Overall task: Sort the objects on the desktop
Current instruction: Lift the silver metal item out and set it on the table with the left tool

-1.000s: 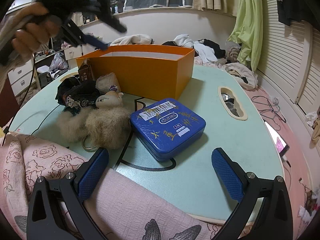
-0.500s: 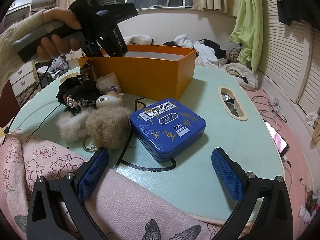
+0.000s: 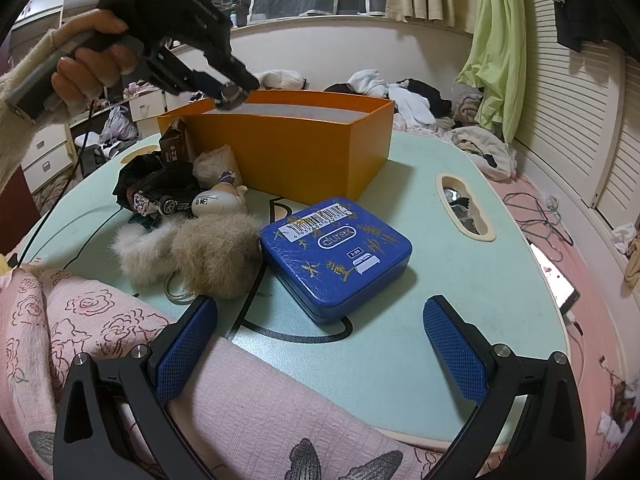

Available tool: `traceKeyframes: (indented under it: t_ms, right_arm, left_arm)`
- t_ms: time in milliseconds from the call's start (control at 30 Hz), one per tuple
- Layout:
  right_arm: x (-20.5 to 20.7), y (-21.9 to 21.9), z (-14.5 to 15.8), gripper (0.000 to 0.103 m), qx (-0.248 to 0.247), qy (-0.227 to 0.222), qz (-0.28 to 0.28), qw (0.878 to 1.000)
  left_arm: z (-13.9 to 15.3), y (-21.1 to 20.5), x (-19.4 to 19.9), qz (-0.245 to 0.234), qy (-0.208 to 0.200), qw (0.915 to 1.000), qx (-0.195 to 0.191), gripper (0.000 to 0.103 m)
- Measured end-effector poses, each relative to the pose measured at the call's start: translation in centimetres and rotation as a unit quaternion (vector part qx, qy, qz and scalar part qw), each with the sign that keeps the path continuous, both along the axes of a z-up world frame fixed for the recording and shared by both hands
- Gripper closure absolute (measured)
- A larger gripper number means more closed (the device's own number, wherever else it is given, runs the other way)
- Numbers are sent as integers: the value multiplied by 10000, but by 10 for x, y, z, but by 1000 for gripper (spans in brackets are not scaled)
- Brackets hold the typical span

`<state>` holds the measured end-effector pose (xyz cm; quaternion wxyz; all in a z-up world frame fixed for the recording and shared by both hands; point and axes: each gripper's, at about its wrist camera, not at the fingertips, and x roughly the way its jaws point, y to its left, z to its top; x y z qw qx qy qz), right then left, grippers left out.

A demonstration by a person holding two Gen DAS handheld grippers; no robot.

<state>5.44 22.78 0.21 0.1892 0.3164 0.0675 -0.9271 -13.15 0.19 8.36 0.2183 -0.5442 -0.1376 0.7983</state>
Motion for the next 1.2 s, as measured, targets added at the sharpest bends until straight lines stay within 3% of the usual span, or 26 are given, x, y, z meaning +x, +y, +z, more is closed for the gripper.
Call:
traceKeyframes:
  t_ms: [300, 533, 600, 667, 767, 833, 933, 1033, 1200]
  right_arm:
    - [0, 0, 0, 1, -1, 2, 0, 10000]
    - [0, 1, -1, 1, -2, 4, 1, 10000]
    - [1, 1, -1, 1, -4, 5, 1, 10000]
    - [1, 1, 0, 1, -3, 3, 2, 10000]
    - [1, 1, 0, 1, -4, 4, 1, 10000]
    - [2, 1, 1, 1, -3, 7, 0, 10000]
    - [1, 1, -1, 1, -3, 5, 2, 10000]
    - [1, 1, 0, 1, -3, 4, 3, 10000]
    - [2, 1, 1, 1, -2, 7, 2, 10000]
  left_arm:
    - [0, 3, 39, 14, 724, 9965, 428, 77]
    - [-37, 10, 45, 175, 883, 9959, -93, 77]
    - [-37, 3, 46, 336, 1199, 9922, 80, 65]
    - [-34, -2, 48, 529, 1420, 9883, 155, 41]
    - [-20, -11, 64, 640, 1806, 9804, 460, 30]
    - [-11, -12, 78, 664, 2067, 9750, 470, 25]
    - [1, -12, 109, 744, 2560, 9636, 222, 15]
    - [3, -11, 142, 758, 2888, 9543, -137, 11]
    - [-27, -15, 178, 869, 2840, 9511, -851, 8]
